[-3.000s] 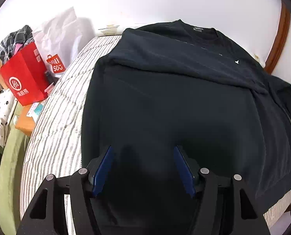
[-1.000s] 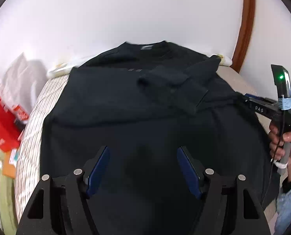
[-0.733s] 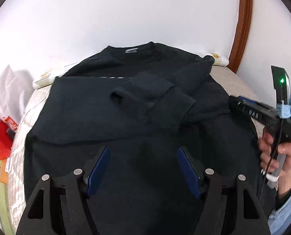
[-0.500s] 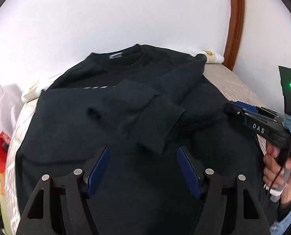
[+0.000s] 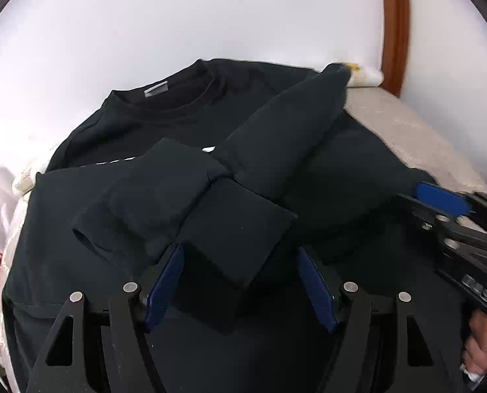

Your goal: Fold small clothes

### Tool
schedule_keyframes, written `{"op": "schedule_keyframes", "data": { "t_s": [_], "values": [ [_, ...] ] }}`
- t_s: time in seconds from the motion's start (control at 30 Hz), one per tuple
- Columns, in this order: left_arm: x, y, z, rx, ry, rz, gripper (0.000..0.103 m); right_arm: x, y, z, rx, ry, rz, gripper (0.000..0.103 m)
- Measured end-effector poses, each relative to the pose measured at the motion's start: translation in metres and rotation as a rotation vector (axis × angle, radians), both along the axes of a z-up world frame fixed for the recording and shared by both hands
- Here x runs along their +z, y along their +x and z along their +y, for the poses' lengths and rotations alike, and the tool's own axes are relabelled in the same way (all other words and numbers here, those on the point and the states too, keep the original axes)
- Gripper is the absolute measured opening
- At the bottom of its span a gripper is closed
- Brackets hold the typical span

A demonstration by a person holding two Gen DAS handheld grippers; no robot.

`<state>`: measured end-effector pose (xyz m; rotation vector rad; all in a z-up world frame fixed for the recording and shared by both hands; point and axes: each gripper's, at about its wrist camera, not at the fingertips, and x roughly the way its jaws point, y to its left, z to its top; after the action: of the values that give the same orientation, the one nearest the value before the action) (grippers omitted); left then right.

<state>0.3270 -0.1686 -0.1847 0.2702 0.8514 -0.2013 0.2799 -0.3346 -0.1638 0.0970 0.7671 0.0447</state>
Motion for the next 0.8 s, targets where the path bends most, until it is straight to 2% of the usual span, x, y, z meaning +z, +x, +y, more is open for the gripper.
{"op": "schedule_keyframes", "data": {
  "t_s": [0.07, 0.17, 0.2, 0.23, 0.3, 0.37, 0.57, 0.7, 0.8],
  "values": [
    [-0.003, 0.004, -0.001, 0.001, 0.006, -0.009, 0.066, -0.002, 0.001, -0.001, 0.003, 0.007, 0.006, 0.041],
    [0.005, 0.004, 0.005, -0.009, -0.003, -0.047, 0.027, -0.004, 0.002, -0.003, 0.003, 0.024, 0.015, 0.041],
    [0.012, 0.006, 0.013, -0.011, -0.038, -0.043, 0.014, -0.004, 0.002, -0.004, 0.003, 0.031, 0.012, 0.041],
    [0.016, 0.008, 0.018, -0.008, -0.067, -0.036, 0.008, -0.004, 0.002, -0.004, 0.003, 0.036, 0.011, 0.041],
    [0.032, 0.011, 0.042, 0.03, -0.15, -0.031, 0.007, -0.004, 0.002, -0.005, 0.003, 0.04, 0.009, 0.041],
    [0.048, 0.012, 0.063, 0.063, -0.18, -0.06, 0.007, -0.004, 0.003, -0.005, 0.001, 0.039, 0.01, 0.041],
    [0.082, 0.01, 0.141, 0.208, -0.158, -0.163, 0.006, -0.004, 0.001, -0.004, 0.001, 0.05, 0.002, 0.041],
    [0.087, 0.011, 0.188, 0.29, -0.161, -0.163, 0.006, -0.002, -0.003, -0.007, -0.001, 0.066, -0.017, 0.041],
    [0.084, 0.012, 0.221, 0.349, -0.192, -0.145, 0.006, 0.002, -0.006, -0.008, 0.007, 0.083, -0.044, 0.041]
  ]
}}
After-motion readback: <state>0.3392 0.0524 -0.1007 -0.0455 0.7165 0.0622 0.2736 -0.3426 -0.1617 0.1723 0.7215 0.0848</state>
